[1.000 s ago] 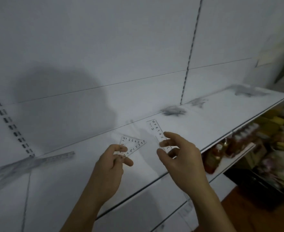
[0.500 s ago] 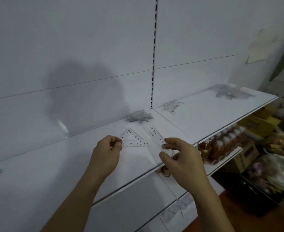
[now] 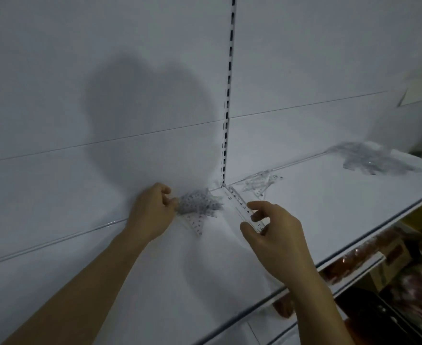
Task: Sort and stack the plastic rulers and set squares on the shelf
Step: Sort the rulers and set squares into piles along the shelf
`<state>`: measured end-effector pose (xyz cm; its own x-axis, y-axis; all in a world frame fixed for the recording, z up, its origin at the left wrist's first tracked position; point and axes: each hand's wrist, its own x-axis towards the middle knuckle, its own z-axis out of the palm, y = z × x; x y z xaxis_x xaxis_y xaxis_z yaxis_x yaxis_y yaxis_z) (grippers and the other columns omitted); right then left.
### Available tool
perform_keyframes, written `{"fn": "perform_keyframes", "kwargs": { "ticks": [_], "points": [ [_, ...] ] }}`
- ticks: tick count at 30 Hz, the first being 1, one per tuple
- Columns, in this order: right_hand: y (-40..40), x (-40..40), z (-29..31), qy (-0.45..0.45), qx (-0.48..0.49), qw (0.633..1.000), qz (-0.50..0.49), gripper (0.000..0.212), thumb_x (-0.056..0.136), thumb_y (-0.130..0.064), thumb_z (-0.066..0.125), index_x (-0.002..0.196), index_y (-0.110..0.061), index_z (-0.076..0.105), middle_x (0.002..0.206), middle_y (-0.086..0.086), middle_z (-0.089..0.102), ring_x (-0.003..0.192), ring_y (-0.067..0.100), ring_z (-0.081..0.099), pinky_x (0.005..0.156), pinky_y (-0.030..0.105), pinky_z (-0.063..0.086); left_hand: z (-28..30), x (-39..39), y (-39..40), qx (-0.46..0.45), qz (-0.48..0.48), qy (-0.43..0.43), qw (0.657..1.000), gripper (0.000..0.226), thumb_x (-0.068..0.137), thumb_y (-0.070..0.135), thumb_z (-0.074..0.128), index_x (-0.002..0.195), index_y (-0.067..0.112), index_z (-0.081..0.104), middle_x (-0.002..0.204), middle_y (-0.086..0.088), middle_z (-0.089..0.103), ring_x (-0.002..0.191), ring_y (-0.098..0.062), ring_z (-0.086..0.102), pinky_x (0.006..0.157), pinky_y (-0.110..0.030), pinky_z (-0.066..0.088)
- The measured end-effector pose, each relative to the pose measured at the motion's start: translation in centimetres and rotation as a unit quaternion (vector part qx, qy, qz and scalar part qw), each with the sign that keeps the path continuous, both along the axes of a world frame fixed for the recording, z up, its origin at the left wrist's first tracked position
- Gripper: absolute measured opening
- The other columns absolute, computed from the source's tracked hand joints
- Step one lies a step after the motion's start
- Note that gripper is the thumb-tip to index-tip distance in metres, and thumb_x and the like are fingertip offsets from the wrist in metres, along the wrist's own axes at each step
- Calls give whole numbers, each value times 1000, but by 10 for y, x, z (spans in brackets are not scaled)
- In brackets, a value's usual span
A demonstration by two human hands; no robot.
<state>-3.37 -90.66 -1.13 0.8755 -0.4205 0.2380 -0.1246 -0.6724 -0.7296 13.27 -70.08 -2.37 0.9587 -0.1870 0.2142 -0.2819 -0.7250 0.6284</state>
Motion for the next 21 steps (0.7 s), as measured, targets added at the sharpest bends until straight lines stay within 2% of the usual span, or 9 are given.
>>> {"fn": "perform_keyframes", "kwargs": {
  "ticks": [3,7,11,14,17,21],
  "points": [
    [-5,25,-4,9,-4,1000,25,52,85,-21,69,135,-28,57,110,-9,55,84,10,58,66,6,37,5,5,9,70,0,-68,995,31,95,34,61,120,16,59,101,3,66,88,-16,60,78,-30,48],
    [-12,50,-4,25,-2,997,70,59,83,-13,67,137,-31,55,108,-9,49,84,11,57,65,6,38,20,8,6,94,-22,-79,992,29,95,36,59,120,20,59,99,8,65,88,-14,61,78,-33,51],
    [-28,68,-5,18,-5,996,85,55,84,-13,70,135,-31,58,104,-12,57,79,4,59,68,7,43,33,9,-20,96,-59,-103,988,23,96,32,57,117,22,59,101,9,64,91,-13,59,76,-31,49],
    [-48,74,-6,7,6,997,76,53,85,-15,71,135,-30,58,101,-17,61,78,-2,59,68,2,41,36,11,-50,104,-85,-117,984,23,96,32,56,117,23,59,103,9,63,92,-11,57,76,-26,45],
    [-78,74,-4,-13,-4,998,56,51,85,-15,72,134,-28,60,107,-13,57,77,0,59,72,0,40,37,13,-88,109,-107,-121,981,22,96,31,56,116,23,60,104,9,62,93,-11,56,76,-24,41],
    [-136,66,-3,-24,5,1000,7,49,86,-19,72,132,-29,62,106,-8,52,73,3,61,66,2,42,33,18,-149,124,-153,-126,972,21,95,32,57,114,24,59,103,9,62,95,-13,56,78,-26,43]
  ]
}}
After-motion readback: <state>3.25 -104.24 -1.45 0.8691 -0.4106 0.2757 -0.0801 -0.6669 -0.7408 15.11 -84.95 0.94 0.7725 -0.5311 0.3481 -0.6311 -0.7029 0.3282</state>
